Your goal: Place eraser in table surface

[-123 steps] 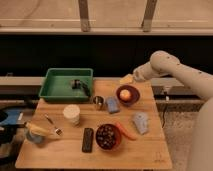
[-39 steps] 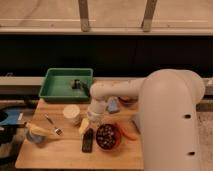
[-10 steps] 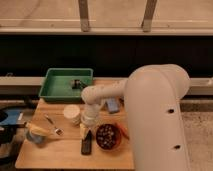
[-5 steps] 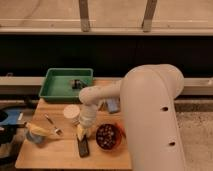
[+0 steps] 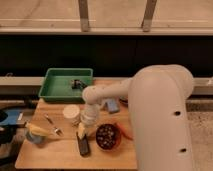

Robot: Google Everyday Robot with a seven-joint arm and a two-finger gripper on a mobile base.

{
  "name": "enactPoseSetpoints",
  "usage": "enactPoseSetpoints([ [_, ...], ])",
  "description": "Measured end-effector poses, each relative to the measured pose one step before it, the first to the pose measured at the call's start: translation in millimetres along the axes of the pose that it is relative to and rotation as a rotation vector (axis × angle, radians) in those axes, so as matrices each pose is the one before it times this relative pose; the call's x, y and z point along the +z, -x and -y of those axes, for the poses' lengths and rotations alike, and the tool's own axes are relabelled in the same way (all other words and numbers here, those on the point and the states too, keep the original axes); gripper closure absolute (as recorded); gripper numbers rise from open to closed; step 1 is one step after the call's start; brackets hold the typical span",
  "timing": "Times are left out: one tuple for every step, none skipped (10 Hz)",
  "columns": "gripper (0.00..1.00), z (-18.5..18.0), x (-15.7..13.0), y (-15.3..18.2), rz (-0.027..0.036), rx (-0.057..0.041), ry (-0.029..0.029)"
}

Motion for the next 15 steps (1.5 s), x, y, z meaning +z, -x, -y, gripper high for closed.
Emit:
enactPoseSetpoints([
  [1.00, -0.10, -8.36, -0.04, 0.03494, -0.01202, 0.01401],
  [1.00, 1.67, -11.40, -0.25, 0.03722, -0.00936, 0.01581],
  [1.00, 4.54, -17.20, -1.57, 0.05013, -0.00837, 0.01940],
  [1.00, 0.93, -19.84, 2.17, 0.05672, -0.01422, 0.01600],
  [1.00, 1.09, -16.46, 3.30, 0.04128, -0.00802, 0.00224],
  [1.00, 1.15, -12.89, 4.56, 0.03172, -0.00547, -0.00336],
  [1.00, 2.37, -16.52, 6.18, 0.03649, -0.00388, -0.01034],
  [1.00, 0.30, -16.30, 9.41, 0.03658, -0.01053, -0.01046],
  [1.00, 1.04, -8.35, 5.69, 0.02093, -0.00673, -0.00555],
  [1.00, -0.51, -8.33, 7.06, 0.02137, -0.00845, -0.00598],
  [1.00, -2.46, -7.49, 8.42, 0.01815, -0.00976, -0.00436],
  [1.00, -1.62, -4.06, 5.12, 0.01284, -0.00633, -0.00208],
  [1.00, 1.08, -7.34, 4.62, 0.01922, -0.00132, -0.00724],
  [1.00, 1.47, -8.04, 3.81, 0.01917, 0.00053, -0.00636],
  [1.00, 0.79, -3.12, 1.30, 0.00850, 0.00055, -0.00336],
])
